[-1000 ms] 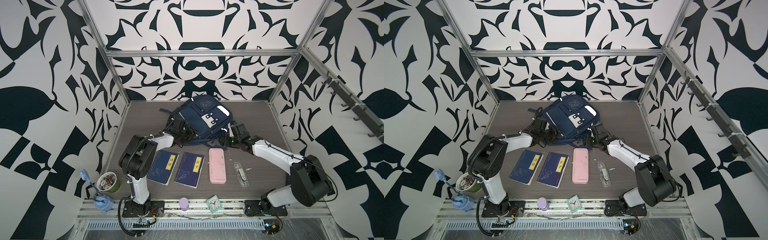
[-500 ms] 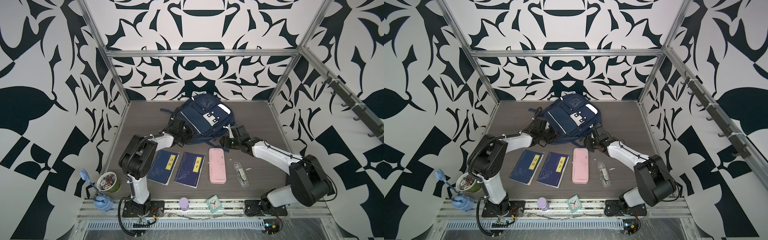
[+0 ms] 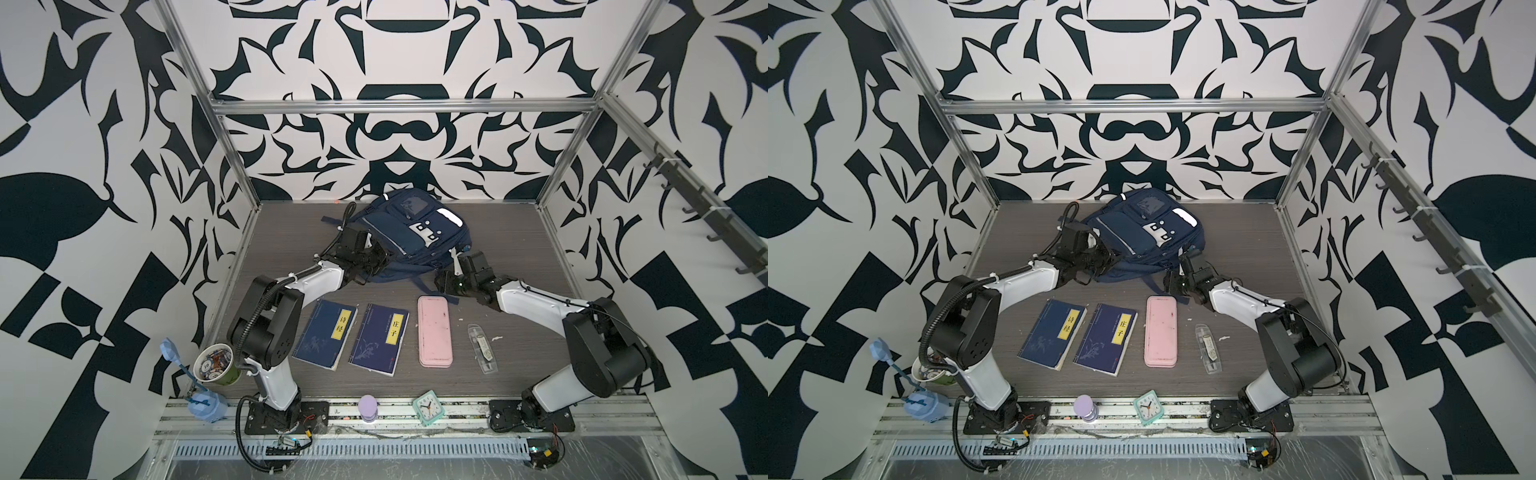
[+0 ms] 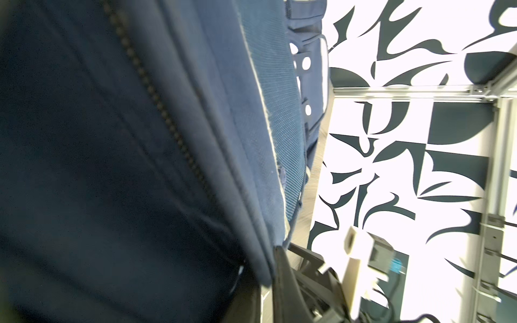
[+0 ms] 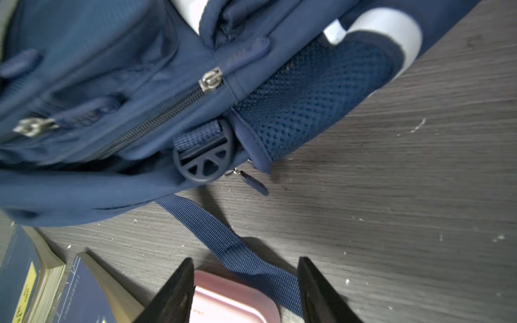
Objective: Pack books, pencil case, and school supplies into a backpack
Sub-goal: Unzip the student bag at the top-center of the table.
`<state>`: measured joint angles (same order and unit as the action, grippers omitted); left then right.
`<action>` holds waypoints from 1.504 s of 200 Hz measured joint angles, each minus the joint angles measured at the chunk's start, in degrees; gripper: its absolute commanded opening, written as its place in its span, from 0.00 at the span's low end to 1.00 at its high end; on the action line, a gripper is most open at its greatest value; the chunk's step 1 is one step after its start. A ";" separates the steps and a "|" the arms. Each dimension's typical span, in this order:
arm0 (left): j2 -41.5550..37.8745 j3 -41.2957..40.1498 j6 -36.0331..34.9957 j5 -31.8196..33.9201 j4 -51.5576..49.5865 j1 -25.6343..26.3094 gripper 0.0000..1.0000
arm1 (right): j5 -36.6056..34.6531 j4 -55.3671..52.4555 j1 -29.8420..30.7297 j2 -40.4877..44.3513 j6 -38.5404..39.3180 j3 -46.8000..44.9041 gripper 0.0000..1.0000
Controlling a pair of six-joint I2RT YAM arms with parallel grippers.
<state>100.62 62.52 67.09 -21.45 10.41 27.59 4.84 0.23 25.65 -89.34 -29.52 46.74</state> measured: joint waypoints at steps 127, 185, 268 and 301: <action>-0.09 3.26 -1.16 -1.90 -4.13 -0.52 0.00 | 0.52 7.85 0.00 -7.52 2.91 2.05 0.40; -0.07 4.90 -1.62 -2.21 -6.12 -0.59 0.00 | 1.75 7.72 -0.07 -10.60 3.78 5.68 0.34; -0.09 5.51 -2.45 -2.40 -7.65 -0.63 0.00 | 2.89 6.88 -0.44 -13.64 5.66 7.74 0.34; -0.09 6.25 -2.54 -2.51 -8.31 -0.66 0.00 | 2.73 6.78 -0.44 -14.01 6.88 7.76 0.48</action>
<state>100.53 68.77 64.55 -23.97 2.11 26.94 7.57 7.01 25.21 -103.35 -22.63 54.50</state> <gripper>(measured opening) 0.094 0.446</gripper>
